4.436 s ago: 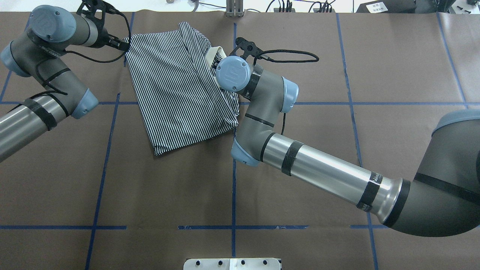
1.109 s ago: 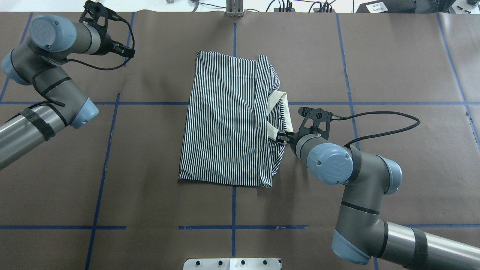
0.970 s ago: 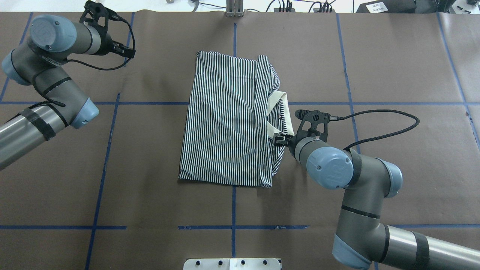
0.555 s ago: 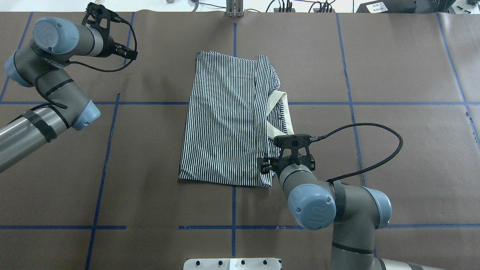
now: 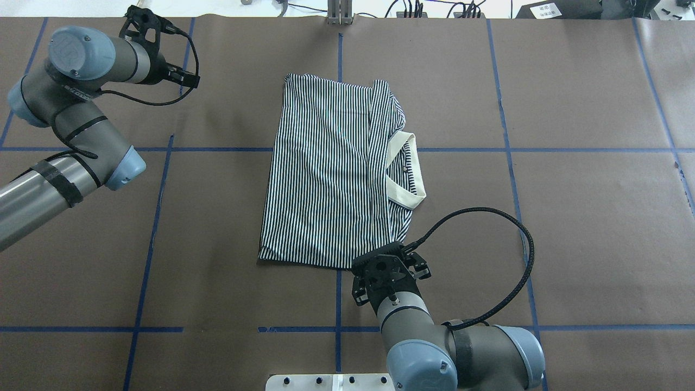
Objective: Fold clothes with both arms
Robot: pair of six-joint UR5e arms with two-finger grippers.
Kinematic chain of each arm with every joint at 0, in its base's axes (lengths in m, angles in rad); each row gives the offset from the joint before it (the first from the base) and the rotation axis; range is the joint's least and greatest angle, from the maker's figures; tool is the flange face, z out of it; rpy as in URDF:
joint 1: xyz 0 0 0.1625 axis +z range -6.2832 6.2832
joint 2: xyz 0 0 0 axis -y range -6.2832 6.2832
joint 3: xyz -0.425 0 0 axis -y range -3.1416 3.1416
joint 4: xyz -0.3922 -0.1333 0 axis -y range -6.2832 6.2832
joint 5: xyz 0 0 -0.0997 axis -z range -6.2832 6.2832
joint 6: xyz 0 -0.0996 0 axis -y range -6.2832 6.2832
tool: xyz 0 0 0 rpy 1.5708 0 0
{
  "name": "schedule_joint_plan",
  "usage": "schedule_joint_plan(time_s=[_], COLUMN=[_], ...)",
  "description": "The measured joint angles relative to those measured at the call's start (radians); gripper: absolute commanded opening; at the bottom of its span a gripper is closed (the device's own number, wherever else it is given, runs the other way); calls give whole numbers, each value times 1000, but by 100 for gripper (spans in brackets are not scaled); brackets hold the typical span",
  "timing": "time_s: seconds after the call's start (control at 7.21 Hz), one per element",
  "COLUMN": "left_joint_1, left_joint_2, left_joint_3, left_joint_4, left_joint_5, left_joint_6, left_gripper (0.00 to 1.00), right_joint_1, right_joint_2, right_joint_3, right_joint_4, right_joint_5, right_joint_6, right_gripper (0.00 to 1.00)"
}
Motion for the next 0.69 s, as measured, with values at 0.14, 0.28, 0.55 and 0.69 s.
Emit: schedule_joint_plan(time_s=[0.14, 0.28, 0.55, 0.69], left_joint_1=[0, 0, 1, 2], left_joint_2=[9, 16, 22, 22], left_joint_3=[-6, -13, -17, -17], left_joint_4=[-1, -1, -1, -1], left_joint_5=[-13, -23, -29, -30], left_joint_6=[0, -2, -9, -10], left_gripper=[100, 100, 100, 100], right_joint_1=[-7, -8, -7, -7], right_joint_2=[0, -1, -4, -5], right_joint_3=[-3, -6, -8, -8], right_joint_4=[1, 2, 5, 6], right_joint_5=[-7, -10, -11, -8], right_joint_6=[-53, -99, -148, -156], right_gripper=[39, 36, 36, 35])
